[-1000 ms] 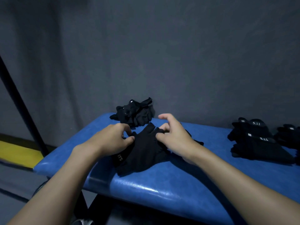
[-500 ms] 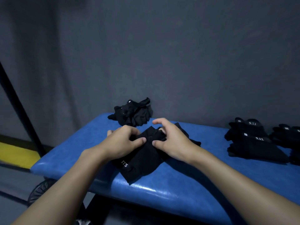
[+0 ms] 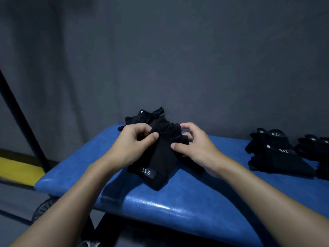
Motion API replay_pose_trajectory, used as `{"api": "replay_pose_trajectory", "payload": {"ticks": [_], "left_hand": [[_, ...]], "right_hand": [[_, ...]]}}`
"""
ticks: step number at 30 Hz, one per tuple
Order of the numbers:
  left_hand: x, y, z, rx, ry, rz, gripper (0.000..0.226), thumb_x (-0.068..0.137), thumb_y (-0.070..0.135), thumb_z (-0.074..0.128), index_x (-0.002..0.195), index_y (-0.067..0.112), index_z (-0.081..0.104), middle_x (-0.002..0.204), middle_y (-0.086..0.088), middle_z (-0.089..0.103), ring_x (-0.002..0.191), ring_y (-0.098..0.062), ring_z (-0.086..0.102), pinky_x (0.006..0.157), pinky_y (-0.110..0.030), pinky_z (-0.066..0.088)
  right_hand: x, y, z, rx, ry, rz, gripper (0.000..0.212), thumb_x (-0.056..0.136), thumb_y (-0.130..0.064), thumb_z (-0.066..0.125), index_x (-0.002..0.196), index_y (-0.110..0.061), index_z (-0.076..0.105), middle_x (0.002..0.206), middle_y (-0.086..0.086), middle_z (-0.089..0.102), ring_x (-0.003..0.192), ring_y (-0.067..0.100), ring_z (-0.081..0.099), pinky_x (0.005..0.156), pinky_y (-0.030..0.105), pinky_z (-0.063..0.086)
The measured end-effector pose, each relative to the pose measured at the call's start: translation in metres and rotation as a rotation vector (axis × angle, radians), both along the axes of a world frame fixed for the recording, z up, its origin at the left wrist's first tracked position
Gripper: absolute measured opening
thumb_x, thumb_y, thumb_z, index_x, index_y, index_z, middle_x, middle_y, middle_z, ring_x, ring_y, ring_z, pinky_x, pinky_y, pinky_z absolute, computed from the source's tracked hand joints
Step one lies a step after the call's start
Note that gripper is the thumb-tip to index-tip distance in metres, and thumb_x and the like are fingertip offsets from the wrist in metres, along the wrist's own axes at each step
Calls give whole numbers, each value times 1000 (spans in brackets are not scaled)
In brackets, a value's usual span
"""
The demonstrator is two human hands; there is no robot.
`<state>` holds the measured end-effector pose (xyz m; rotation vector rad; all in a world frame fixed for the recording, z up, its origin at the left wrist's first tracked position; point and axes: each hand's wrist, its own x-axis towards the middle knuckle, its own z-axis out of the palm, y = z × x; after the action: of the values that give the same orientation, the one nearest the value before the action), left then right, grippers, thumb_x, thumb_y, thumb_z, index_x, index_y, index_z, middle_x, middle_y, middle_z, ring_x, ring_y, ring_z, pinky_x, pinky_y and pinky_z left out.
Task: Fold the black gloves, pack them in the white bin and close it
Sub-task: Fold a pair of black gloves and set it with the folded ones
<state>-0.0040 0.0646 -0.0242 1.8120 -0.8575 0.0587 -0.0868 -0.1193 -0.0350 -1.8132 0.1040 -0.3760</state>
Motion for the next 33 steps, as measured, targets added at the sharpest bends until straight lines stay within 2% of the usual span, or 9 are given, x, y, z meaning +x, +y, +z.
{"api": "replay_pose_trajectory", "payload": {"ticks": [2,6,9,12,17,22,28,31,33], "left_hand": [[-2,-4,3,-67,17,43,22,95,21,64,81,4,65,82,-23,67,67,-15,58,64,-34,48],[-3,-10,6,-192,96,106,28,96,27,63,82,2,63,84,-31,63,68,-22,56,65,-40,47],[-3,-17,7,-194,126,140,34,95,26,63,82,-6,58,71,-17,56,66,-19,49,62,-34,41],[-4,-24,4,-154,158,153,44,94,29,64,79,-10,51,68,-9,47,64,-18,41,62,-33,36],[-6,-32,1,-107,288,124,61,84,47,70,80,-13,55,68,-9,48,64,-20,41,65,-33,37],[-6,-44,-5,-111,354,100,80,60,60,72,80,-15,50,71,-10,52,67,-23,48,69,-38,44],[-10,-66,-6,-212,513,86,46,93,32,68,88,-14,65,87,-27,70,77,-27,67,83,-46,61],[-14,-73,-11,-59,446,126,30,94,21,67,89,-9,69,81,-15,69,68,-22,66,66,-29,62],[-14,-73,-15,33,388,159,22,91,17,70,99,-3,66,87,-14,67,60,-16,60,52,-20,55]], "right_hand": [[0,-2,0,60,19,-11,51,76,-15,80,120,-24,53,113,23,66,89,26,68,91,48,54],[-6,-8,-3,172,47,25,51,81,-8,77,124,-18,51,87,13,65,87,25,65,92,48,56],[-12,-9,2,295,19,15,45,89,0,66,125,-16,44,90,15,57,80,25,66,69,37,61],[-14,-13,8,291,-32,-85,44,91,0,61,126,-19,41,88,10,56,67,17,60,54,29,51],[-18,-29,17,235,-19,-164,25,90,-2,65,105,-18,53,92,6,58,74,16,56,66,35,49],[-24,-42,12,58,62,-99,17,79,-5,77,82,-18,66,89,6,63,81,17,59,73,28,49],[-13,-59,17,85,7,-242,22,86,-6,69,108,-11,72,97,5,73,85,14,68,78,27,55],[-9,-67,8,-144,158,-211,41,89,-13,68,130,-17,61,123,-3,63,106,11,62,88,22,48],[-9,-69,-2,-268,238,-193,38,89,-17,68,126,-22,62,126,-3,59,109,11,60,88,22,44]]}}
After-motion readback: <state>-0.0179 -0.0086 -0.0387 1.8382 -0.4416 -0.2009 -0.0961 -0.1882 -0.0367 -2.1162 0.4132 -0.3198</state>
